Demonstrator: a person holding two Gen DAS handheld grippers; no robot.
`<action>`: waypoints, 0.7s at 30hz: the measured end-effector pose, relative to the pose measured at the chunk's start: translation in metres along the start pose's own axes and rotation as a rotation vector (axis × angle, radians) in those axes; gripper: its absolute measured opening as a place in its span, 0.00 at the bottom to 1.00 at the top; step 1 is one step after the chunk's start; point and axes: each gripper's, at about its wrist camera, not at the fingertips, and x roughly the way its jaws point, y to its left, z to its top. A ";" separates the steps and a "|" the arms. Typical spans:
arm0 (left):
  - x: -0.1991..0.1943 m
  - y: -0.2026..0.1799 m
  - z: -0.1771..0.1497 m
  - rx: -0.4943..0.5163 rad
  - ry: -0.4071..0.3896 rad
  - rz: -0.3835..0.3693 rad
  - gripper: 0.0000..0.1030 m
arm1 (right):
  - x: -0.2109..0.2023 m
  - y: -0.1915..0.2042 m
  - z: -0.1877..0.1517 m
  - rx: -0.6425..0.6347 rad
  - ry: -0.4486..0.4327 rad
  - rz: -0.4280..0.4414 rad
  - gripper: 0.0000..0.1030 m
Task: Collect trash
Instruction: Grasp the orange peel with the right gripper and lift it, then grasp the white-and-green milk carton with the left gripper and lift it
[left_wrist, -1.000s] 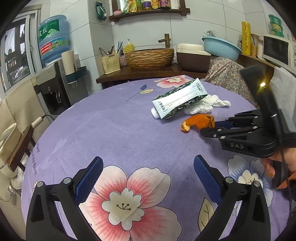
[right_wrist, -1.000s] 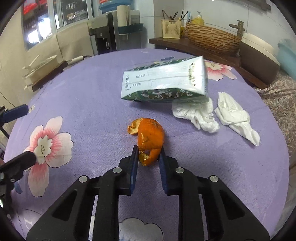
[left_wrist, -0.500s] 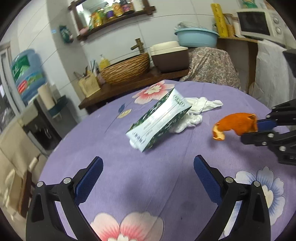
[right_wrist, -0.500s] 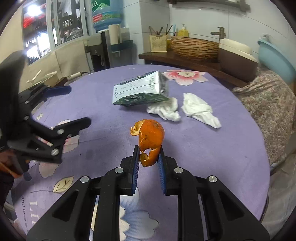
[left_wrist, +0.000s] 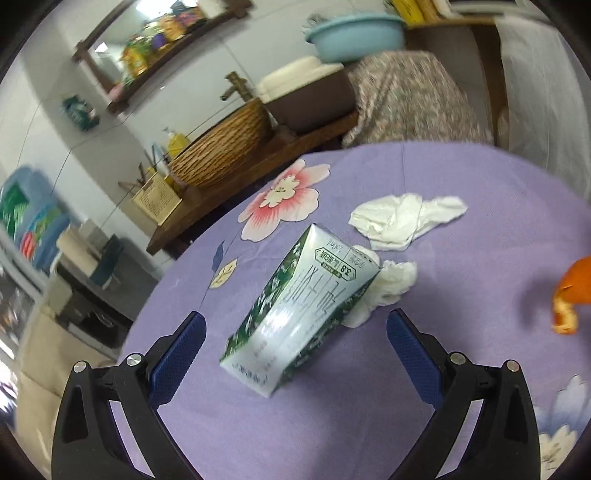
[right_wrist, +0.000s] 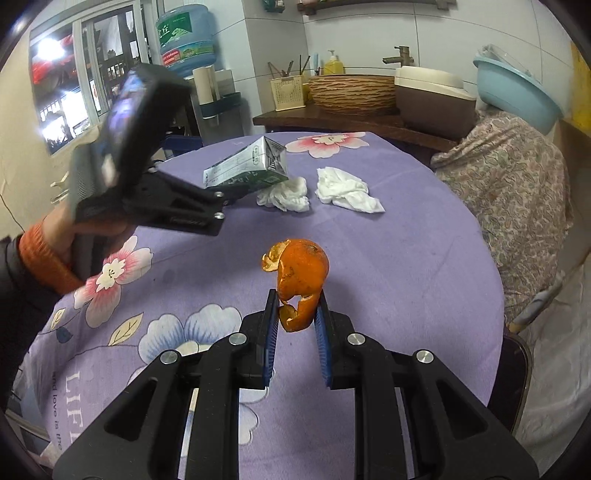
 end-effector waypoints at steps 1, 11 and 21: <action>0.006 -0.003 0.002 0.044 0.017 0.004 0.94 | -0.001 -0.001 -0.002 0.003 0.000 0.000 0.19; 0.010 -0.002 0.001 0.057 0.061 -0.011 0.65 | -0.006 -0.016 -0.020 0.043 0.016 -0.003 0.19; -0.036 0.019 -0.011 -0.092 0.018 -0.003 0.52 | -0.010 -0.006 -0.024 0.041 -0.003 0.041 0.19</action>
